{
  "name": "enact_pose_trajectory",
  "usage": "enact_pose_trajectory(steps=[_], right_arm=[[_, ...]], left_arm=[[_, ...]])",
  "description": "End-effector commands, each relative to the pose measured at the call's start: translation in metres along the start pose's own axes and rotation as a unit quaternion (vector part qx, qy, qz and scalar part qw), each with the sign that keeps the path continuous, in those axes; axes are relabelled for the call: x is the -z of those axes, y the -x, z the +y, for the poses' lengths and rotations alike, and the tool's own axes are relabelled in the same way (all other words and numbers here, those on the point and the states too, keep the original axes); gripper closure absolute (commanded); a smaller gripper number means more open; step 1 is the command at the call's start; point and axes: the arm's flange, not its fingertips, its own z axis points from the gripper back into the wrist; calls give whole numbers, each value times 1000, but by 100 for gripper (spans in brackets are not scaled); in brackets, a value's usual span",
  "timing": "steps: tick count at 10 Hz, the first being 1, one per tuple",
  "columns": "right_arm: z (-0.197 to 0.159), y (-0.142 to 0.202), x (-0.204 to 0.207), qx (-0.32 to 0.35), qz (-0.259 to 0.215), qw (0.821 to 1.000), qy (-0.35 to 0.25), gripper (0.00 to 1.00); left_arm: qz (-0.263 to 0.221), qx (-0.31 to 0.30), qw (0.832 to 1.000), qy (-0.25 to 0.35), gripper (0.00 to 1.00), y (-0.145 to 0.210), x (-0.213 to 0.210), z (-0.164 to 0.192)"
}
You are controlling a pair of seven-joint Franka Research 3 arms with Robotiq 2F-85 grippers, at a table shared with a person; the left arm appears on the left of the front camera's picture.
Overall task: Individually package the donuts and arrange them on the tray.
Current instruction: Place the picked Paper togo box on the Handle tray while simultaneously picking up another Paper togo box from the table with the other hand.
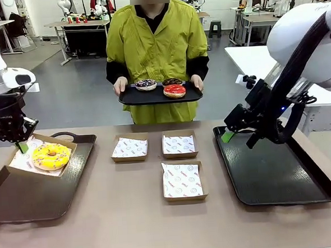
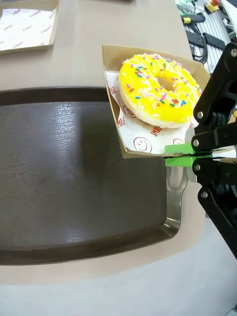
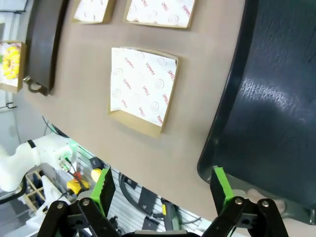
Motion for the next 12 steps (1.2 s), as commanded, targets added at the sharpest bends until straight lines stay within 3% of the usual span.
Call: enact_pose_trajectory(steps=[1, 10, 12], right_arm=[[-2, 5, 0, 9, 1, 1000, -6, 0], [-1, 1, 0, 1, 1, 1000, -7, 0], [29, -10, 23, 20, 27, 998, 60, 0]], left_arm=[[-2, -3, 1000, 1, 99, -1, -5, -5], [-2, 3, 1000, 0, 99, -1, -2, -3], [-6, 15, 1000, 13, 99, 11, 8, 7]])
